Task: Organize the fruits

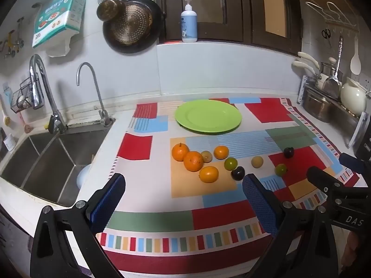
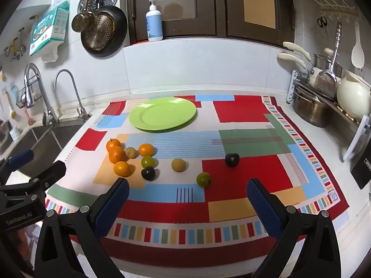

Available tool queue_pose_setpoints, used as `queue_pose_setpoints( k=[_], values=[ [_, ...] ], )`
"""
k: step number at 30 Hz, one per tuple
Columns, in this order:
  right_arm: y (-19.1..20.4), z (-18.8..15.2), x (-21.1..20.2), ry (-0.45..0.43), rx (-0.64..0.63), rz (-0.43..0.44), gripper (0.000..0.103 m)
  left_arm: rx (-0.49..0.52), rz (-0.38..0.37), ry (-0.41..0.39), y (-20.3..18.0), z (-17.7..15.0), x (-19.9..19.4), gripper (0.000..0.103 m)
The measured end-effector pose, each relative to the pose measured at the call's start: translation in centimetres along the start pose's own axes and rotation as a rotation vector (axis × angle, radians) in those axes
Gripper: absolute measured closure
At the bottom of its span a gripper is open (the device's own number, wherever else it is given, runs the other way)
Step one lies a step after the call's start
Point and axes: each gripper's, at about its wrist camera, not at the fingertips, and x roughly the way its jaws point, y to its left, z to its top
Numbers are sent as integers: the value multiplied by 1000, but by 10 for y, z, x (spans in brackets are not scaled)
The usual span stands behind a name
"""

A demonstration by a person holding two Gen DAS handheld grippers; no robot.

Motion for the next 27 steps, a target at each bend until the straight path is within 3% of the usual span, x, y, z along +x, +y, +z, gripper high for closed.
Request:
queue_pose_setpoints(
  k=[8,10,27],
  values=[
    [7,-2,-5,-12,-14,-3,1,-16,-5,-35,-9,-15,-4,0],
    [6,-1,-10,-12,-11,-2,1,-19,-23,-22,7,-7,-7,0],
    [18,-1,-13,-42,-19,-1,1,-15,-32,-45,17,-1,-10,0]
  ],
)
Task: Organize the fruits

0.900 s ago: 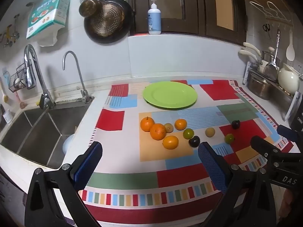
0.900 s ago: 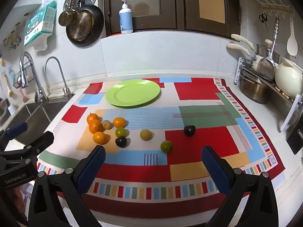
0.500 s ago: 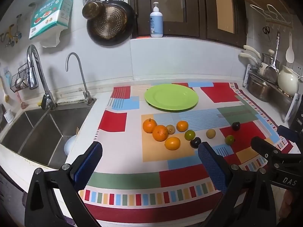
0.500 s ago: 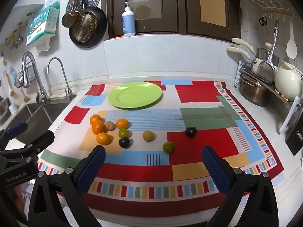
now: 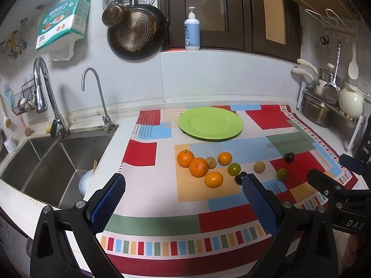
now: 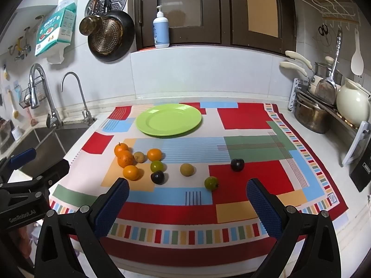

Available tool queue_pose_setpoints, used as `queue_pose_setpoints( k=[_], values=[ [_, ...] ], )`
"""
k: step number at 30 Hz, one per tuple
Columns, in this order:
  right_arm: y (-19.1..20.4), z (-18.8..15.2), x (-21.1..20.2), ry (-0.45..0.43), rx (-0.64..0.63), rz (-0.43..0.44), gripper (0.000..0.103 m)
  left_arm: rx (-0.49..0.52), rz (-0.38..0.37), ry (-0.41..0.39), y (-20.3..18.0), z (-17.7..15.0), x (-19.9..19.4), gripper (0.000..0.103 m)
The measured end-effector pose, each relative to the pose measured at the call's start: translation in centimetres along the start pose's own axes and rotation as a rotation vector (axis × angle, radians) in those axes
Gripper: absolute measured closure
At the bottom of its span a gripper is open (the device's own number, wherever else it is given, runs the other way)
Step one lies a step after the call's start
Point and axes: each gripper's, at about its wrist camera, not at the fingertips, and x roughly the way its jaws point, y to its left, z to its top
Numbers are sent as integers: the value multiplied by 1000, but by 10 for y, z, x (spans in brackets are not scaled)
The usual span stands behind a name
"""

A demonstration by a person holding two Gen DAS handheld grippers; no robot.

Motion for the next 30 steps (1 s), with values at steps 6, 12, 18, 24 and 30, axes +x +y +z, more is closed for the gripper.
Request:
queue_pose_setpoints(
  k=[6,12,18,24,30],
  values=[
    [2,2,0,-5,0,-1,1,1,-4,-12,3,1,0,0],
    [5,3,0,-11,1,-2,1,2,-5,-21,6,0,0,0],
    [9,4,0,-12,-1,0,1,3,-5,-27,8,2,-1,0],
    [11,5,1,-15,-1,-2,1,7,-14,-32,11,4,1,0],
    [12,6,2,-14,0,-2,1,14,-22,-35,11,3,3,0]
  ],
)
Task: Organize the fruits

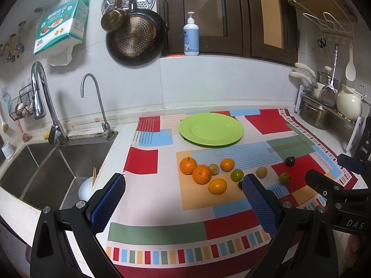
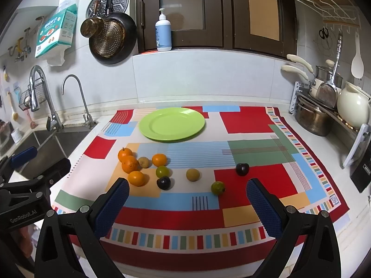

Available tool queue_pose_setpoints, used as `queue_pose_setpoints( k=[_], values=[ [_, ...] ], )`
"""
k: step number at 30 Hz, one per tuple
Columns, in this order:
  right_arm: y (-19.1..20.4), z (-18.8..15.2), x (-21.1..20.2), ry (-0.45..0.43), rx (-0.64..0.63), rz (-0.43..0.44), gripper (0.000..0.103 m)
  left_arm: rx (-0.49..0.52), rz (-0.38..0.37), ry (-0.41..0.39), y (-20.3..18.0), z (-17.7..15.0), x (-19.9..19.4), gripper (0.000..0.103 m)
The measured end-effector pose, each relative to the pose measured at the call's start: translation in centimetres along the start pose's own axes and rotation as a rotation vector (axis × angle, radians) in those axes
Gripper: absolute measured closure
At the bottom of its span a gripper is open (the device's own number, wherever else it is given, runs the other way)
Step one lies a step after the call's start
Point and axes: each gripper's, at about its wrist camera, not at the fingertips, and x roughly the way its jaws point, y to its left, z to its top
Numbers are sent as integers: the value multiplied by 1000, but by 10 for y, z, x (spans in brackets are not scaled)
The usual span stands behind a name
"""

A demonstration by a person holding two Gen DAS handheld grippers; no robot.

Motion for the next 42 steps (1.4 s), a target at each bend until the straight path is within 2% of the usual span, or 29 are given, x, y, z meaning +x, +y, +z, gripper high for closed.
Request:
queue_pose_setpoints(
  k=[16,28,34,42],
  values=[
    [0,-1,1,0,-1,0,1,7,-13,-1,-3,0,1,0],
    [0,-2,18,42,-2,25,1,30,-44,48,-4,2,22,2],
    [5,0,36,79,-28,52,5,55,-87,81,-6,-1,39,6],
    [8,-5,75,160,-64,107,20,101,-198,164,-17,-10,74,25]
  ],
)
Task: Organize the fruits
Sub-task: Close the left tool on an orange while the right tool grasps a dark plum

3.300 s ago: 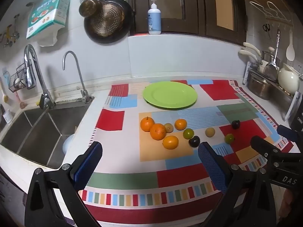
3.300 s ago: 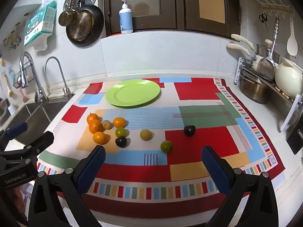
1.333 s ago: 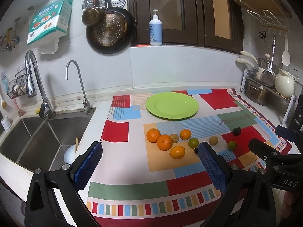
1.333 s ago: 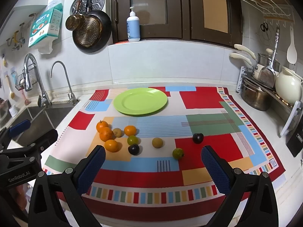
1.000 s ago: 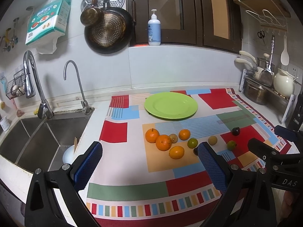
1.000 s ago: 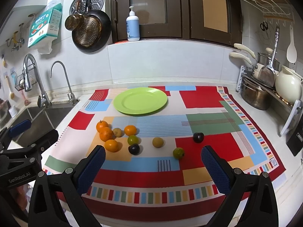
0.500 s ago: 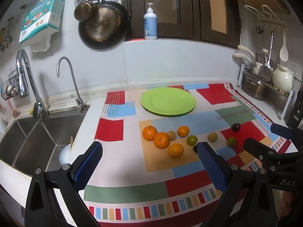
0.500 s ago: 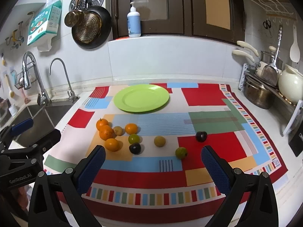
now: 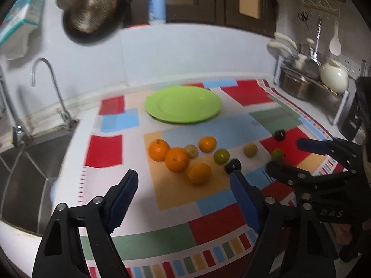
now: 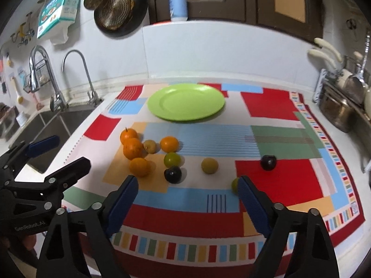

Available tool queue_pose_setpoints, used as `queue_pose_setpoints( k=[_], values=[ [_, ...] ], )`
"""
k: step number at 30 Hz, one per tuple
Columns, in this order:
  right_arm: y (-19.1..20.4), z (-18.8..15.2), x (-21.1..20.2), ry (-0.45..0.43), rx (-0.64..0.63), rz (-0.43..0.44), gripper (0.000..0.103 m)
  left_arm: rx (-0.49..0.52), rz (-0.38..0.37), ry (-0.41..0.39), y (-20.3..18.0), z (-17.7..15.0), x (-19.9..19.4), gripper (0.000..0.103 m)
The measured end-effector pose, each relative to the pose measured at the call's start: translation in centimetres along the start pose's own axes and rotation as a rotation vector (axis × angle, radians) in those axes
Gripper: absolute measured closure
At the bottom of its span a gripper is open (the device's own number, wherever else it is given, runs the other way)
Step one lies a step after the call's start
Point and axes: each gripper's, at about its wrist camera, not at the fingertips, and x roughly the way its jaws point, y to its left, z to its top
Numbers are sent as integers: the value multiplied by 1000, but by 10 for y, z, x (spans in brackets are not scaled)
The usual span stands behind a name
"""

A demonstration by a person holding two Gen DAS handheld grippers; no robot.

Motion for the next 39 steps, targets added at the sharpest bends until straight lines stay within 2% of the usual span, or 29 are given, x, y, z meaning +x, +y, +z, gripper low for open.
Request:
queue_pose_setpoints(
  k=[2,11,24,33,36,39],
  values=[
    [-1,0,11,28,-6,17,25,23,-19,17,-1,0,9,34],
    [1,1,54,122,-57,96,40,90,-102,87,-7,-3,47,52],
    [0,5,96,209,-86,174,57,80,-141,155,-5,-1,83,58],
    [0,9,102,221,-80,212,67,56,-156,173,-4,3,92,61],
    [0,10,101,219,-77,227,72,52,-150,170,-4,3,93,63],
    [0,9,100,217,-79,229,73,54,-145,170,-5,3,94,67]
  ],
)
